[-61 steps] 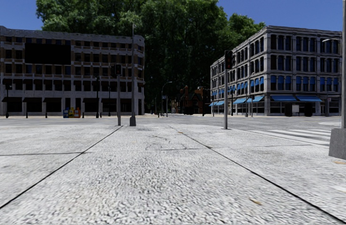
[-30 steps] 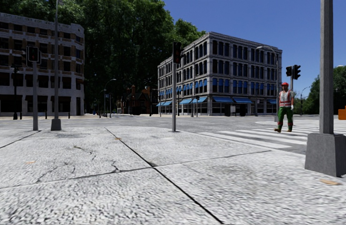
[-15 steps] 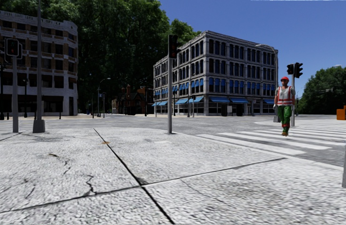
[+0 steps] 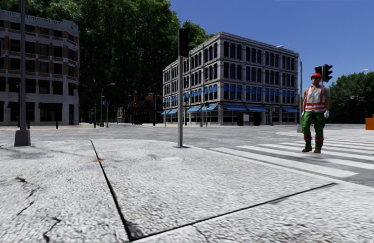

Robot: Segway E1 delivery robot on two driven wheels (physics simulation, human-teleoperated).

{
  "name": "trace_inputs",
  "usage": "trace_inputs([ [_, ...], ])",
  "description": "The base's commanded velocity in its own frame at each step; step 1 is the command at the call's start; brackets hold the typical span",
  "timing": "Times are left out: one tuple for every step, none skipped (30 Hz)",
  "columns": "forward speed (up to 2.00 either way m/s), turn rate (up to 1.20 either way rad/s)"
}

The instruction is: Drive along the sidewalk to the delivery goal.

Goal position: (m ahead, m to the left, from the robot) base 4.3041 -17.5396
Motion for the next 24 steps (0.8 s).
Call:
trace_inputs([
  [1.68,0.22],
  [1.68,0.22],
  [1.70,0.27],
  [1.70,0.35],
  [1.70,0.35],
  [1.70,0.44],
  [1.70,0.50],
  [1.70,0.53],
  [1.70,0.53],
  [1.70,0.57],
  [1.70,0.64],
  [1.70,0.68],
  [1.70,0.68],
  [1.70,0.68],
  [1.70,0.69],
  [1.70,0.69],
  [1.70,0.69],
  [1.70,0.64],
  [1.70,0.04],
  [1.70,0.04],
  [1.69,0.00],
  [1.69,0.00],
  [1.69,0.00],
  [1.69,0.00],
])
